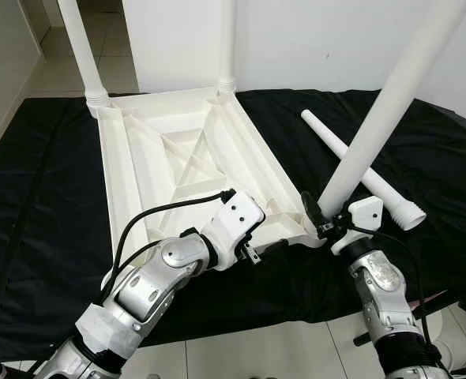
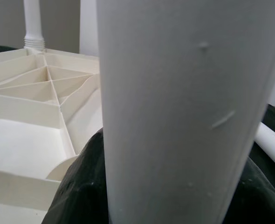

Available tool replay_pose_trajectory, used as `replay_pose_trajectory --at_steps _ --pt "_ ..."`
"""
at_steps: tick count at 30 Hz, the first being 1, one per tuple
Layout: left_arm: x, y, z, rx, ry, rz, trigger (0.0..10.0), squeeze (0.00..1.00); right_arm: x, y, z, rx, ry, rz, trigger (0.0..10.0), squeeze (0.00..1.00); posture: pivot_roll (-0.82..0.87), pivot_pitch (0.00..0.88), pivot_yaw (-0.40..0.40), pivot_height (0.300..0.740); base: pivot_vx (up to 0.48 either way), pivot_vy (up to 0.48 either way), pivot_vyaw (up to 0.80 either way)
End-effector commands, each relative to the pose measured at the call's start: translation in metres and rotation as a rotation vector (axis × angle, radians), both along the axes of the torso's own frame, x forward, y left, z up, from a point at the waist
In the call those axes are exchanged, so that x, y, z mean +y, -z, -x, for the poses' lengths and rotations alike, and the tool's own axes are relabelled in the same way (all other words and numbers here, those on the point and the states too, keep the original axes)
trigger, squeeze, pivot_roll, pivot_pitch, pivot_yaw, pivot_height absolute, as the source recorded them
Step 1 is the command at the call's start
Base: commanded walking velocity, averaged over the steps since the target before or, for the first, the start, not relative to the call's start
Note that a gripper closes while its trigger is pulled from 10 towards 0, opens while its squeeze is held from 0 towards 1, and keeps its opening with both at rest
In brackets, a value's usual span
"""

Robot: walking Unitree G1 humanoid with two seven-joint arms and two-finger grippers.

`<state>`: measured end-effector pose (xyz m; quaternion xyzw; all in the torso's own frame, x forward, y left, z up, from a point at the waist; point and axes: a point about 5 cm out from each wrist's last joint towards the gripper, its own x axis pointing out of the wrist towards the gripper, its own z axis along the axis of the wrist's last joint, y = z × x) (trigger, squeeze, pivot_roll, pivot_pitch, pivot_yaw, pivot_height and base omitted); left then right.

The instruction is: Building children table

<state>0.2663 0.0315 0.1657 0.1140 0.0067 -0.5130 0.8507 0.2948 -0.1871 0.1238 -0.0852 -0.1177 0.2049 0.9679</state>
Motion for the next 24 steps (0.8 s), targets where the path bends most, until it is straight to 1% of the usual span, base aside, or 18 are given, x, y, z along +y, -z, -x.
replay_pose_trajectory --at_steps 1,4,8,12,14,18,19,24 --pt "-0.004 -0.003 0.005 0.0 0.102 -0.024 10.0 0.0 -0.006 0.055 0.02 0.27 -0.015 0.069 10.0 0.0 0.05 0.096 0.01 0.74 0.0 0.0 0.0" --pt "-0.004 -0.003 0.005 -0.001 0.108 -0.024 10.0 0.0 -0.01 0.056 0.022 0.285 -0.037 0.092 10.0 0.0 0.05 0.099 0.016 0.74 0.0 0.0 0.0" --pt "-0.005 -0.004 0.005 -0.001 0.11 -0.024 10.0 0.0 -0.01 0.056 0.022 0.286 -0.044 0.095 10.0 0.0 0.05 0.099 0.016 0.74 0.0 0.0 0.0" --pt "-0.004 -0.004 0.005 -0.004 0.11 -0.026 10.0 0.0 -0.01 0.061 0.019 0.332 -0.006 -0.045 10.0 0.0 0.05 0.098 0.017 0.74 0.0 0.0 0.0" --pt "-0.004 -0.005 0.005 -0.005 0.111 -0.027 10.0 0.0 -0.009 0.063 0.017 0.356 0.014 -0.082 10.0 0.0 0.05 0.098 0.019 0.74 0.0 0.0 0.0" --pt "-0.004 -0.005 0.005 -0.006 0.112 -0.029 10.0 0.0 -0.007 0.067 0.015 0.393 0.05 -0.11 10.0 0.0 0.05 0.098 0.018 0.74 0.0 0.0 0.0" --pt "-0.004 -0.005 0.005 -0.009 0.111 -0.032 10.0 0.0 -0.004 0.068 0.014 0.411 0.044 -0.126 10.0 0.0 0.05 0.096 0.018 0.74 0.0 0.0 0.0" --pt "-0.005 -0.005 0.005 -0.009 0.11 -0.031 10.0 0.0 0.0 0.069 0.013 0.426 0.048 -0.131 10.0 0.0 0.05 0.096 0.018 0.74 0.0 0.0 0.0"
